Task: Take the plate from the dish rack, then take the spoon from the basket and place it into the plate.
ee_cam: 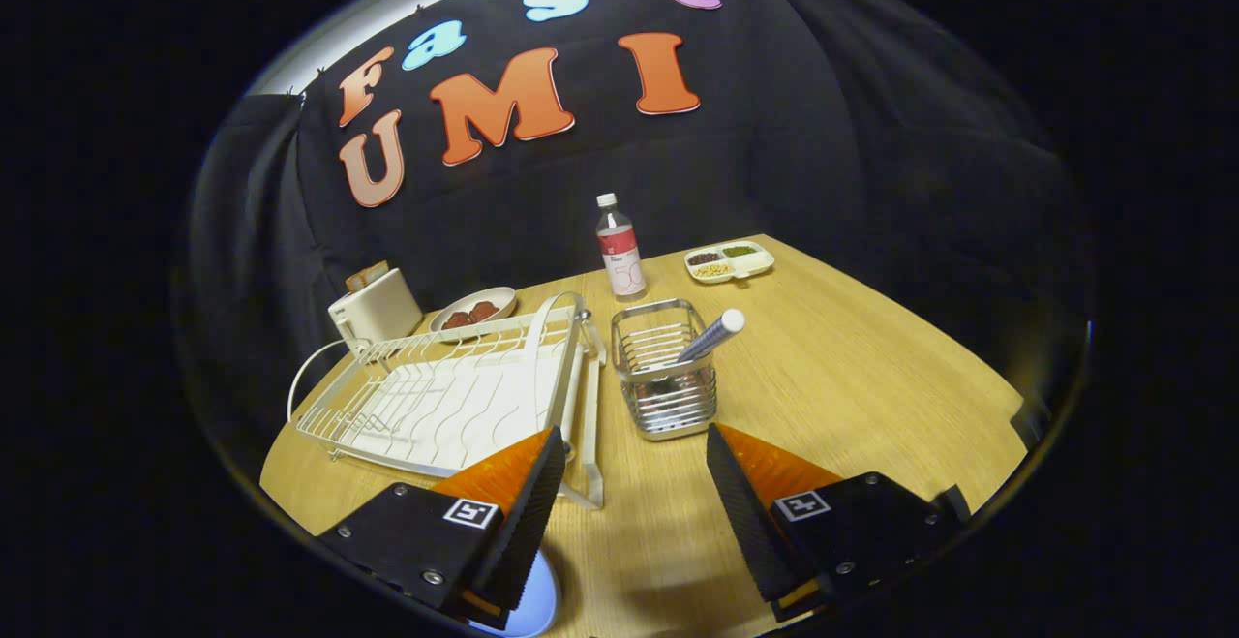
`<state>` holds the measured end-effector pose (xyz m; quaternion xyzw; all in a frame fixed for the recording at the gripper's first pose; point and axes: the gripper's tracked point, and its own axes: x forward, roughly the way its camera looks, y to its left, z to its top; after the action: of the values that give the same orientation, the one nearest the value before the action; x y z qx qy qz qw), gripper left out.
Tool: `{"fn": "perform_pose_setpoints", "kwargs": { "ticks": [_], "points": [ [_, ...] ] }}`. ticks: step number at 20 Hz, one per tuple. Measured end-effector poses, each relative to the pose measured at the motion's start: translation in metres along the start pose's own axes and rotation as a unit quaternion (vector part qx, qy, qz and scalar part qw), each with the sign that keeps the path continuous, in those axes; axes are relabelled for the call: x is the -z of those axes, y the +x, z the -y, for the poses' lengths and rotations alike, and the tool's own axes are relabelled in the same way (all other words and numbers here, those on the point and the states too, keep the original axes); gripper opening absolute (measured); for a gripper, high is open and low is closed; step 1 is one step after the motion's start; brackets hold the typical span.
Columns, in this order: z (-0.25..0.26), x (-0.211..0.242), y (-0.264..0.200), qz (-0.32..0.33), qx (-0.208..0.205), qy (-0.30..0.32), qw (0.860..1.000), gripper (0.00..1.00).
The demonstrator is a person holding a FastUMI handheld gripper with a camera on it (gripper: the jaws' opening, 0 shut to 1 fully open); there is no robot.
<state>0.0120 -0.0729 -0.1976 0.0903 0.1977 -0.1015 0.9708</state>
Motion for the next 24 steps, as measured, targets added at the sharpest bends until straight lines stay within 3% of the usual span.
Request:
{"fn": "perform_pose_setpoints", "kwargs": {
  "ticks": [4,6,8,9,11,17,21,24],
  "points": [
    [0.022,-0.034,0.019,0.045,0.028,-0.005,0.999,0.87],
    [0.026,-0.037,0.029,0.052,0.035,-0.007,0.998,0.79],
    [0.025,-0.037,0.035,0.053,0.039,-0.015,0.998,0.67],
    [0.027,-0.037,0.038,0.053,0.045,-0.023,0.997,0.55],
    [0.028,-0.039,0.042,0.054,0.05,-0.031,0.997,0.4],
    [0.009,-0.042,0.045,0.059,0.013,0.001,0.998,0.14],
    [-0.004,-0.057,0.033,0.076,-0.014,0.016,0.997,0.08],
    [0.0,-0.074,0.01,0.095,-0.003,0.0,0.995,0.08]
  ]
}}
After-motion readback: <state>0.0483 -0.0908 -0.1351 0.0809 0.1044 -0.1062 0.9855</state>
